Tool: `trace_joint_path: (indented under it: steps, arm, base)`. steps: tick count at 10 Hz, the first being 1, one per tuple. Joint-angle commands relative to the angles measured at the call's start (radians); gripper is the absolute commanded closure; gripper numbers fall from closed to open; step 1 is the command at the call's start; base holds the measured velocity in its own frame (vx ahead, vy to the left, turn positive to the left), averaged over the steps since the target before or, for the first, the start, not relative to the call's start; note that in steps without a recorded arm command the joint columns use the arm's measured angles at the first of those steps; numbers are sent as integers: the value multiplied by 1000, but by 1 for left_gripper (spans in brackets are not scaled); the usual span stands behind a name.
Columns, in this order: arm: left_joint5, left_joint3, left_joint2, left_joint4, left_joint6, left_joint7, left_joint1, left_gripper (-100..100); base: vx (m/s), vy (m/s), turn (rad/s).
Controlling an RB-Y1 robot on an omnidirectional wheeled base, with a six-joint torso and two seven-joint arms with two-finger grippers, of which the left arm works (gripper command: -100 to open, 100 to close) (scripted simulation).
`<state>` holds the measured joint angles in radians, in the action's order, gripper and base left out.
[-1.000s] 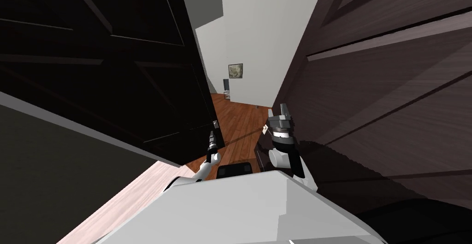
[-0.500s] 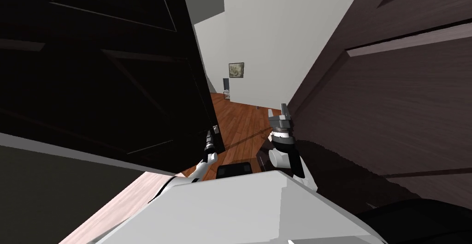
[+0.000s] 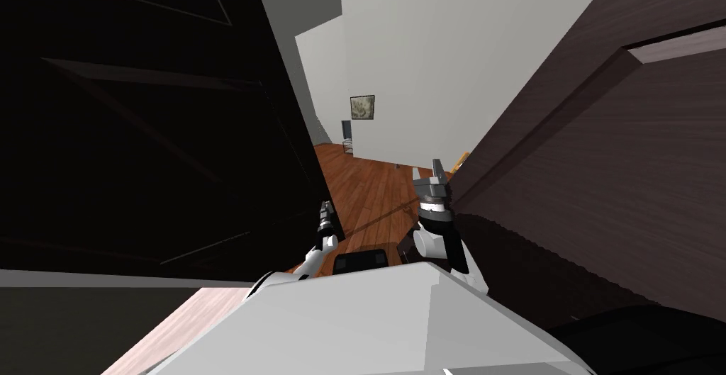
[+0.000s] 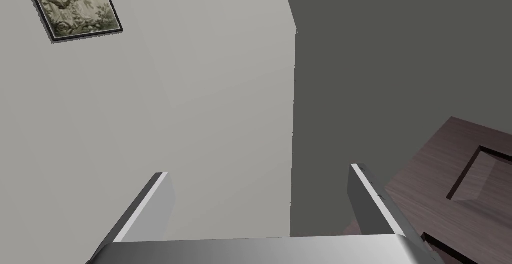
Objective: Push the door open
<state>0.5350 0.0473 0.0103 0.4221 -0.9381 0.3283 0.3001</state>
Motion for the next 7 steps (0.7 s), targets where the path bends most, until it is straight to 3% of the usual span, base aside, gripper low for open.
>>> trace_joint_path:
  steps: [1, 2, 7]
  arm:
    - [0, 0, 0, 0, 0, 0, 0, -100]
    - [0, 0, 0, 0, 0, 0, 0, 100]
    - [0, 0, 0, 0, 0, 0, 0, 100]
  base:
    - [35, -4, -5]
    - [0, 0, 0]
    - [-6, 0, -2]
